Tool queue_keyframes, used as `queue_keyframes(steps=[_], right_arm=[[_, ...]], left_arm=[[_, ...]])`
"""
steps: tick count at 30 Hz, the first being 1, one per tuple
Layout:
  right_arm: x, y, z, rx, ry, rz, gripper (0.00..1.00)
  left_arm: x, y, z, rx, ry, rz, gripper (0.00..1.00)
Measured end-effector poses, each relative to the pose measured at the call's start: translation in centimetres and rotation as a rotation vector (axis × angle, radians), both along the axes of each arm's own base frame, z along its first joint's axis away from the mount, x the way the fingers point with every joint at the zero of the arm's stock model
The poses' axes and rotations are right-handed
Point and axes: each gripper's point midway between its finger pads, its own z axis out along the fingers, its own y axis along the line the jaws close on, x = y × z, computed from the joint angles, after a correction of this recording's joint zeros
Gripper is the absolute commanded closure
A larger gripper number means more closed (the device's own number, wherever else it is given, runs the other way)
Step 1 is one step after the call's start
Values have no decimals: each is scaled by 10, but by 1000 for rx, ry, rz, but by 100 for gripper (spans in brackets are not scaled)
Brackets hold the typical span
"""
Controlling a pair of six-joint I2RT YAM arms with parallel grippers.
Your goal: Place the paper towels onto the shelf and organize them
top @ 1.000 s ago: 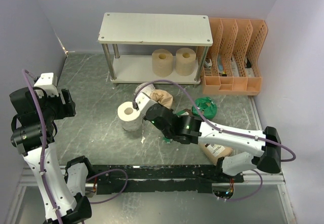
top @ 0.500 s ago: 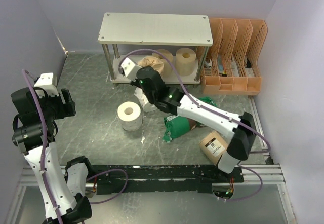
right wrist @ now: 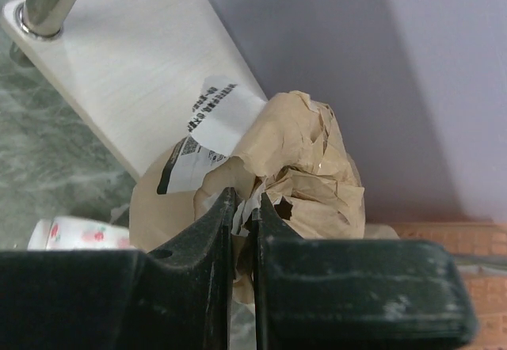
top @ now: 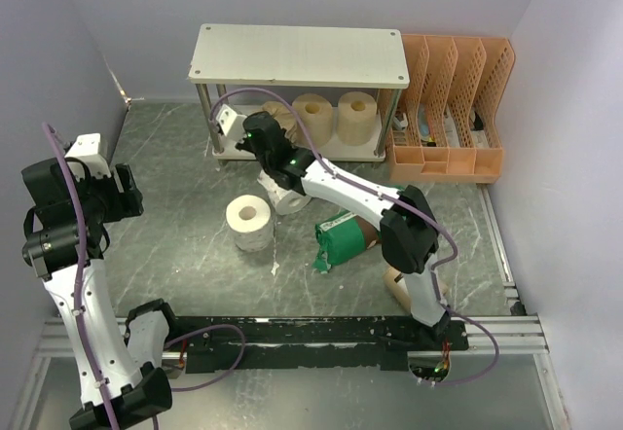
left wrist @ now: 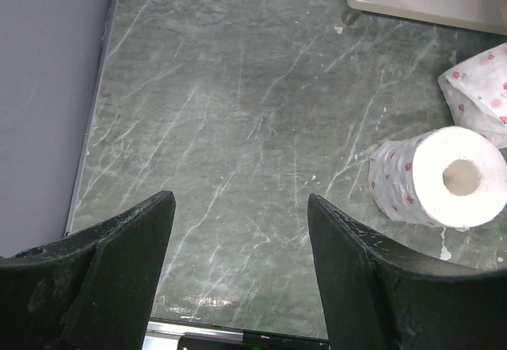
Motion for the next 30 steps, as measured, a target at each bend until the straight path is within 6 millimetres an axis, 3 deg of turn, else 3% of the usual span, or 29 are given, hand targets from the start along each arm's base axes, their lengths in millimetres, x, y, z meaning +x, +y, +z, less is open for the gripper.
queue_keyframes(steps=[8,13,18,21,23,26,28,30], right_arm=[[42,13,-7,46,-35,13,100],[73,4,-29,63,-16,-1,98],[95,-10,-48,68,-15,-35,31],[99,-16,-49,86,-27,-60,1],[94,-18,-48,101,-22,-60,0],[66,-25,-45,117,11,-45,0],[36,-29,-29,147,22,-29,0],[0,-28,4,209,-3,-5,0]], left_arm=[[1,10,3,29,5,41,21],[1,17,8,53,0,73,21],[4,22,16,72,-16,93,21],[4,25,14,76,-9,104,21],[5,26,14,76,-5,107,21],[5,26,14,75,-5,107,21],[5,25,14,73,-6,101,20],[6,21,14,66,-9,77,18]])
